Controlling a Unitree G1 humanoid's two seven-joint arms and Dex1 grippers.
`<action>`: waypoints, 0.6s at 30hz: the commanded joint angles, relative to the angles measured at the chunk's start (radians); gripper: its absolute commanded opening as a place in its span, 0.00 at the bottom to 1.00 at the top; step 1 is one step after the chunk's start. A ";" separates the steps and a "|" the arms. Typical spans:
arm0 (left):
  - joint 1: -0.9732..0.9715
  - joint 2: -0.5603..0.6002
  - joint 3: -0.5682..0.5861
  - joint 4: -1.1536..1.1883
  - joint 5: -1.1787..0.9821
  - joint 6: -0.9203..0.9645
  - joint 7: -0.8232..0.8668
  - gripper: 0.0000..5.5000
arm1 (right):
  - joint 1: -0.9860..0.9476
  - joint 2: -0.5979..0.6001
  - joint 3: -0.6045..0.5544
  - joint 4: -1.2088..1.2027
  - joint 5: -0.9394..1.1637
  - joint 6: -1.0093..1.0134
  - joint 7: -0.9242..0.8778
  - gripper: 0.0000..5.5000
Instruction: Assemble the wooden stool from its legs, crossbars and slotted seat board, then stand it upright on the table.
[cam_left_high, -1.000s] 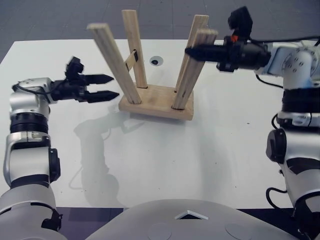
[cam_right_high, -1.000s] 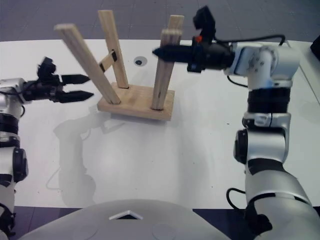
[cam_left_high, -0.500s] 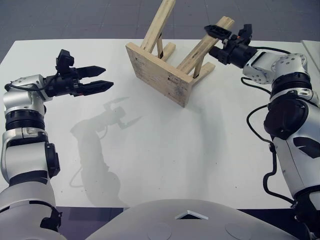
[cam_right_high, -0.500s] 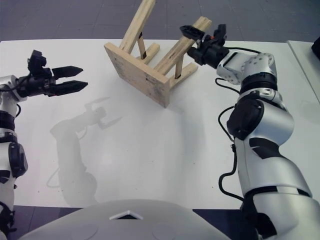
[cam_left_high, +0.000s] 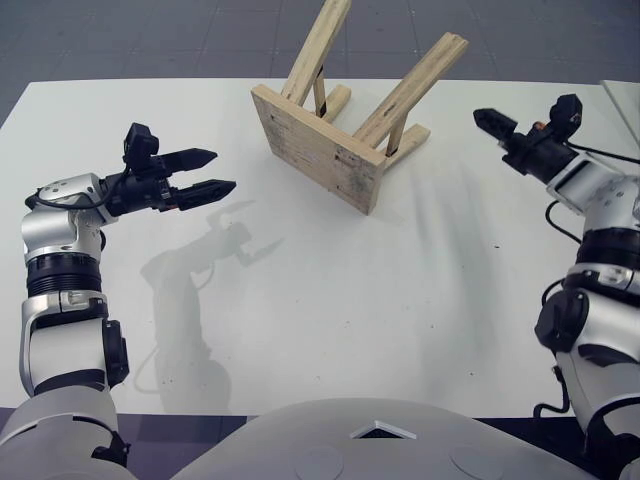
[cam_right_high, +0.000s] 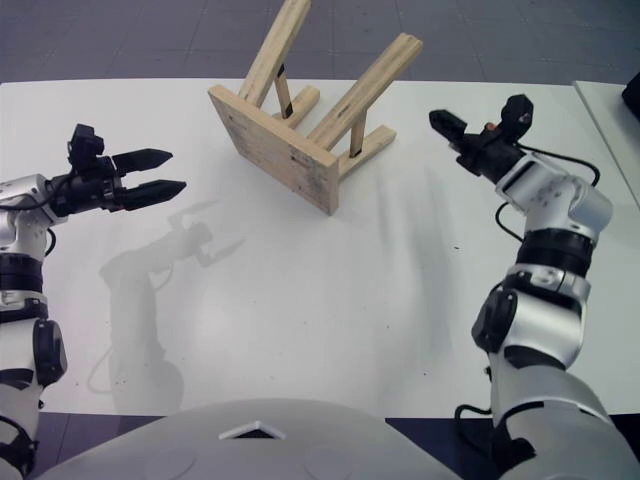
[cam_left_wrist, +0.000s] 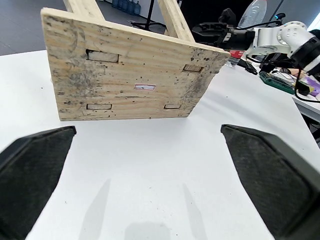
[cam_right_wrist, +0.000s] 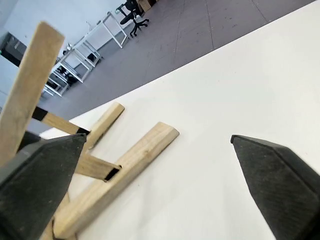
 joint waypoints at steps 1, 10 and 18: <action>0.088 -0.033 0.038 -0.132 -0.018 -0.052 0.090 0.98 | 0.343 -0.051 0.380 -0.672 -0.075 -0.016 0.095 0.98; 0.130 -0.046 0.024 -0.168 -0.018 -0.053 0.120 0.98 | 0.347 0.038 0.563 -0.736 -0.183 -0.088 0.078 0.98; 0.162 -0.038 0.003 -0.185 -0.021 -0.057 0.133 0.98 | 0.304 0.098 0.564 -0.673 -0.278 -0.095 -0.005 0.98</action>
